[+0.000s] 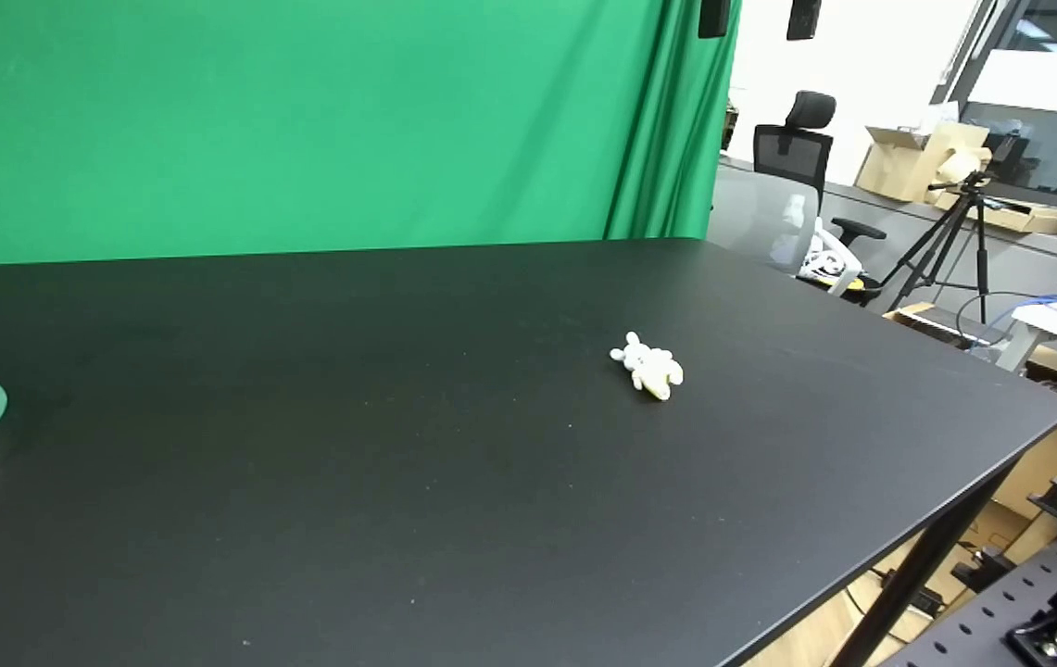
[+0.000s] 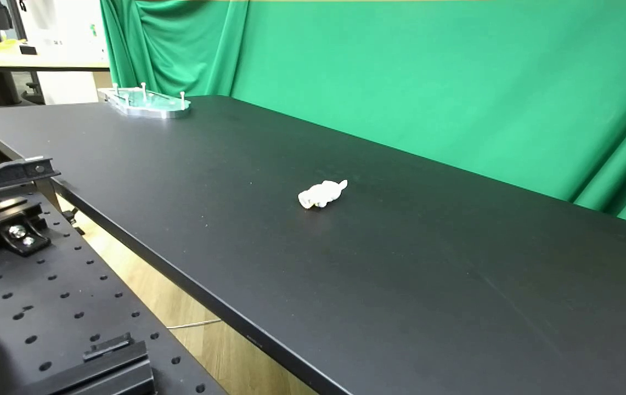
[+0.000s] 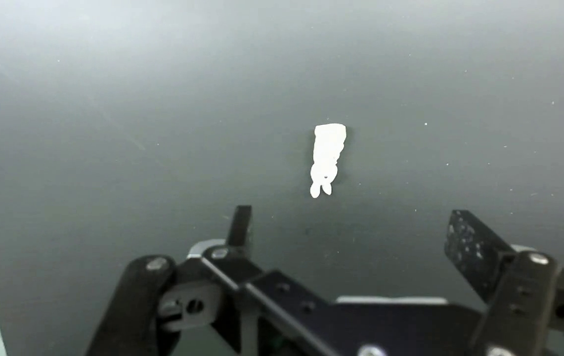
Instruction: Move the white toy to the left side of the table
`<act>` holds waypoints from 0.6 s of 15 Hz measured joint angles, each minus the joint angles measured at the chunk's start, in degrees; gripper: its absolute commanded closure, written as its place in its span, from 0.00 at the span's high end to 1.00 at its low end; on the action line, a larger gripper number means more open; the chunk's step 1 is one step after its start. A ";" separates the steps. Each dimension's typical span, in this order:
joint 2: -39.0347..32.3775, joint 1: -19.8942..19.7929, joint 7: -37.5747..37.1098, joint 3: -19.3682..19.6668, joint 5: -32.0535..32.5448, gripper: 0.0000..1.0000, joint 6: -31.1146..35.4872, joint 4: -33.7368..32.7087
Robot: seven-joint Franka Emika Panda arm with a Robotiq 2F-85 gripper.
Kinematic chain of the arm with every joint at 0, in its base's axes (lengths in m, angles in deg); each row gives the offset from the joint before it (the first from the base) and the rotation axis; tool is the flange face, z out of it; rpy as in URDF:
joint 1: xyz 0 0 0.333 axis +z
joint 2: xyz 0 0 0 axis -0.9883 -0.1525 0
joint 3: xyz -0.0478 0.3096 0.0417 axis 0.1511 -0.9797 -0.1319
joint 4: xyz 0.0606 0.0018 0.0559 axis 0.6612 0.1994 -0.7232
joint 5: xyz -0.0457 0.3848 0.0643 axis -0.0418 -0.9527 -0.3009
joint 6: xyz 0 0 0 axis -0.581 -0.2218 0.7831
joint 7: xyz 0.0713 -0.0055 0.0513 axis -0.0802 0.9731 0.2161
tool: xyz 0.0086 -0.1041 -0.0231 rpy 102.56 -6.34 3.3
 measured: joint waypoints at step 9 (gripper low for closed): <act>-2.44 0.22 0.12 0.76 -2.91 1.00 11.53 3.27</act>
